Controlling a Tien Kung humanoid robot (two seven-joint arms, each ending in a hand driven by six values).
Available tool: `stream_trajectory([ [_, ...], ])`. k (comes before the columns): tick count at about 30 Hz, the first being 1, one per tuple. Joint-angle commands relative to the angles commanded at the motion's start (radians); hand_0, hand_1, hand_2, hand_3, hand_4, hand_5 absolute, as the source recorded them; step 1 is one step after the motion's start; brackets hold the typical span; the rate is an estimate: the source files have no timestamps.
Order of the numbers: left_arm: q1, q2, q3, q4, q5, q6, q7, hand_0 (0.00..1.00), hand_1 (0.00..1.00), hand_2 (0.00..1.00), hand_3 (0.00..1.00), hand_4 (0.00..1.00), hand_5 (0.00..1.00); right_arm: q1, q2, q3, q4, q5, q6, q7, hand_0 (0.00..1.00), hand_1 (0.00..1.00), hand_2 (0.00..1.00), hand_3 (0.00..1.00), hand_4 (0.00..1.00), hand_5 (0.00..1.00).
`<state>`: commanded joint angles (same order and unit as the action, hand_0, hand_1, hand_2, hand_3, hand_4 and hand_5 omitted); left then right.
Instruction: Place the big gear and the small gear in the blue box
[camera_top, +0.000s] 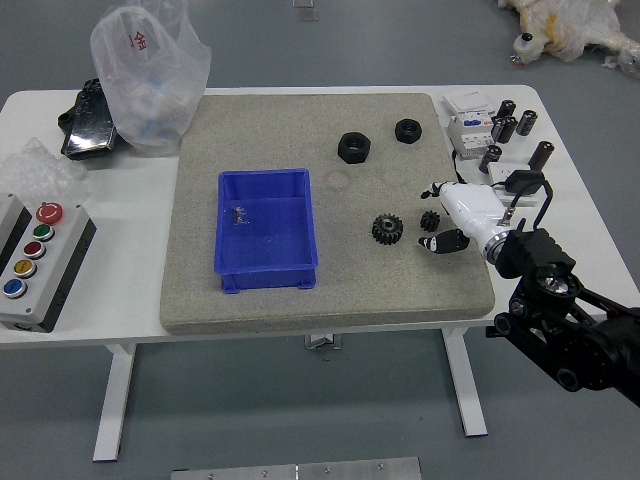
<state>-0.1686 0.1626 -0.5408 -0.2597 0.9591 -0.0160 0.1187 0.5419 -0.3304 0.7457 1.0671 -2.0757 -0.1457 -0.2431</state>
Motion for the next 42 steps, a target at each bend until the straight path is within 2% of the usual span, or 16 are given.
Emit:
stream_trajectory([
  [3,0.0,0.001,-0.003,0.0,0.004,0.0,0.001,0.666,0.647,0.623,0.677,0.735,0.362,0.014,0.005,-0.017,-0.023,0.018,-0.003,0.007,0.265,0.522,0.764,0.758,0.859,0.25],
  [4,0.0,0.001,-0.004,0.001,0.005,0.0,0.001,0.667,0.648,0.622,0.677,0.735,0.363,0.021,0.008,-0.026,-0.035,0.028,-0.004,0.011,0.258,0.495,0.734,0.705,0.697,0.26],
  [9,-0.001,0.0,-0.006,0.0,0.009,-0.001,0.001,0.667,0.648,0.622,0.677,0.735,0.363,0.049,0.018,-0.053,-0.081,0.064,-0.011,0.025,0.258,0.495,0.734,0.705,0.697,0.26],
  [10,-0.001,0.0,-0.006,0.0,0.009,-0.001,0.001,0.667,0.648,0.622,0.677,0.735,0.362,0.052,0.018,-0.056,-0.086,0.069,-0.012,0.027,0.26,0.457,0.635,0.641,0.387,0.238],
  [15,0.0,-0.001,-0.008,0.0,0.012,-0.003,0.003,0.667,0.648,0.622,0.677,0.735,0.362,0.065,0.013,-0.073,-0.11,0.095,-0.013,0.034,0.26,0.457,0.635,0.641,0.387,0.238],
  [16,0.0,-0.001,-0.009,0.0,0.013,-0.004,0.003,0.667,0.648,0.621,0.677,0.735,0.361,0.067,0.011,-0.077,-0.114,0.101,-0.012,0.036,0.262,0.441,0.578,0.593,0.274,0.128],
  [27,-0.002,0.0,0.006,-0.002,-0.001,-0.002,-0.004,0.667,0.647,0.621,0.67,0.735,0.361,0.069,0.01,-0.11,-0.139,0.158,-0.018,0.048,0.262,0.432,0.558,0.578,0.289,0.135],
  [28,-0.003,0.001,0.008,-0.002,-0.003,-0.002,-0.005,0.667,0.647,0.621,0.67,0.736,0.364,0.068,0.009,-0.11,-0.136,0.158,-0.02,0.049,0.26,0.427,0.5,0.56,0.346,0.002],
  [31,-0.003,0.001,0.008,-0.002,-0.003,-0.002,-0.007,0.667,0.647,0.621,0.67,0.736,0.364,0.069,0.004,-0.106,-0.122,0.157,-0.031,0.053,0.26,0.427,0.5,0.56,0.346,0.002],
  [36,-0.003,0.001,0.005,-0.002,0.001,-0.002,-0.007,0.667,0.647,0.621,0.67,0.735,0.363,0.075,-0.008,-0.102,-0.072,0.156,-0.039,0.056,0.256,0.416,0.469,0.546,0.374,0.004],
  [42,-0.003,0.0,-0.007,-0.001,0.014,-0.004,-0.004,0.667,0.646,0.621,0.671,0.734,0.364,0.108,-0.005,-0.112,0.04,0.135,-0.046,0.051,0.261,0.425,0.475,0.556,0.382,0.002],
])
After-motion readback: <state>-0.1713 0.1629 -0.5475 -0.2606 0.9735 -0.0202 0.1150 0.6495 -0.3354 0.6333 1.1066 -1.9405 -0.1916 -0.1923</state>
